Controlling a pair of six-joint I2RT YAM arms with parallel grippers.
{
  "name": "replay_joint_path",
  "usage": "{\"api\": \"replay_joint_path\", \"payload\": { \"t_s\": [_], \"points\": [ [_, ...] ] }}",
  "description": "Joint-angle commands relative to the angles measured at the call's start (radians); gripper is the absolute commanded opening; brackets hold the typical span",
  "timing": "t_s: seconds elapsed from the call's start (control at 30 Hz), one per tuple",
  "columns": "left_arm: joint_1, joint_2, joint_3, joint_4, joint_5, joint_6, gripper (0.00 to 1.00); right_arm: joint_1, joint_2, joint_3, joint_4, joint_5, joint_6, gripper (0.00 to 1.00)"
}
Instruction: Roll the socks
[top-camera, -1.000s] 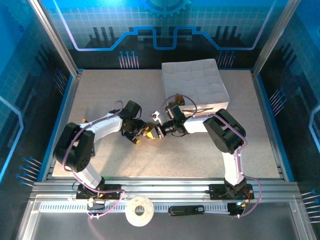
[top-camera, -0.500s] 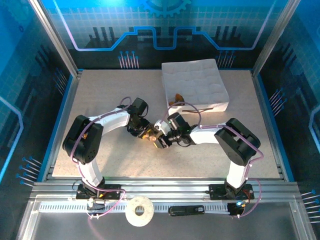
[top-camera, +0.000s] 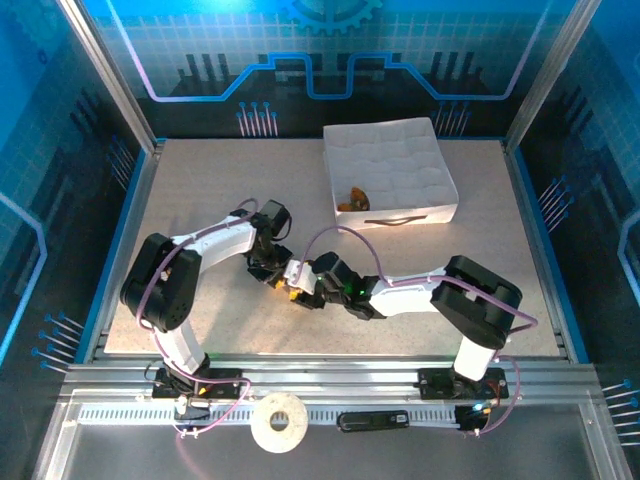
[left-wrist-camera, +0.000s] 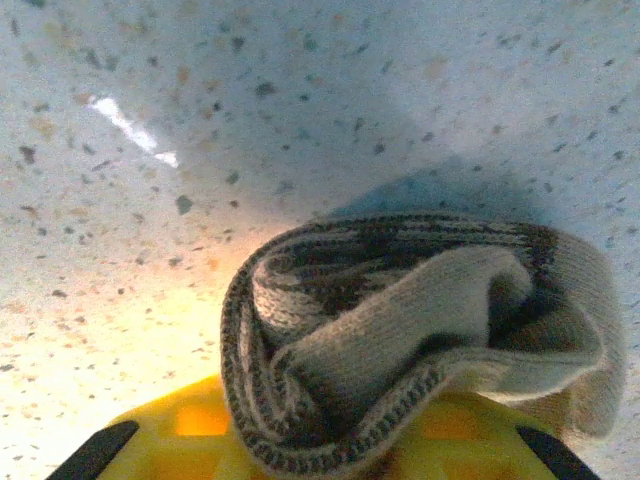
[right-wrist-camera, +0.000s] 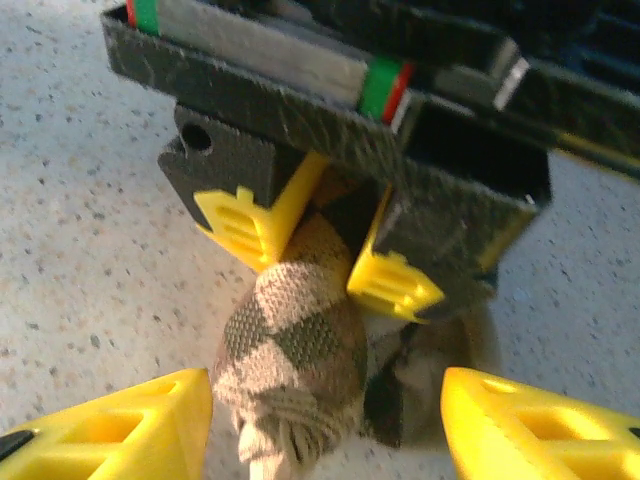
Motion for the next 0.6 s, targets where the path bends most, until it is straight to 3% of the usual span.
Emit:
{"api": "replay_joint_path", "payload": {
  "t_s": [0.0, 0.2, 0.3, 0.43, 0.53, 0.57],
  "points": [
    [0.017, 0.009, -0.059, -0.124, 0.013, -0.003, 0.26, 0.021, 0.046, 0.038, 0.023, 0.03, 0.009, 0.6],
    [0.042, 0.007, -0.054, -0.117, 0.049, 0.011, 0.27, 0.017, 0.126, 0.077, -0.019, 0.037, 0.062, 0.52],
    [0.046, 0.003, -0.05, -0.114, 0.065, 0.015, 0.28, 0.008, 0.147, 0.117, -0.03, 0.047, 0.103, 0.38],
    [0.052, -0.028, -0.054, -0.105, 0.072, 0.013, 0.31, -0.011, 0.156, 0.128, -0.065, 0.04, 0.156, 0.13],
    [0.058, -0.07, -0.056, -0.092, 0.076, 0.002, 0.38, -0.031, 0.163, 0.138, -0.121, -0.003, 0.193, 0.0],
    [0.062, -0.088, -0.057, -0.084, 0.079, -0.004, 0.42, -0.04, 0.167, 0.142, -0.131, -0.024, 0.207, 0.0]
  ]
}}
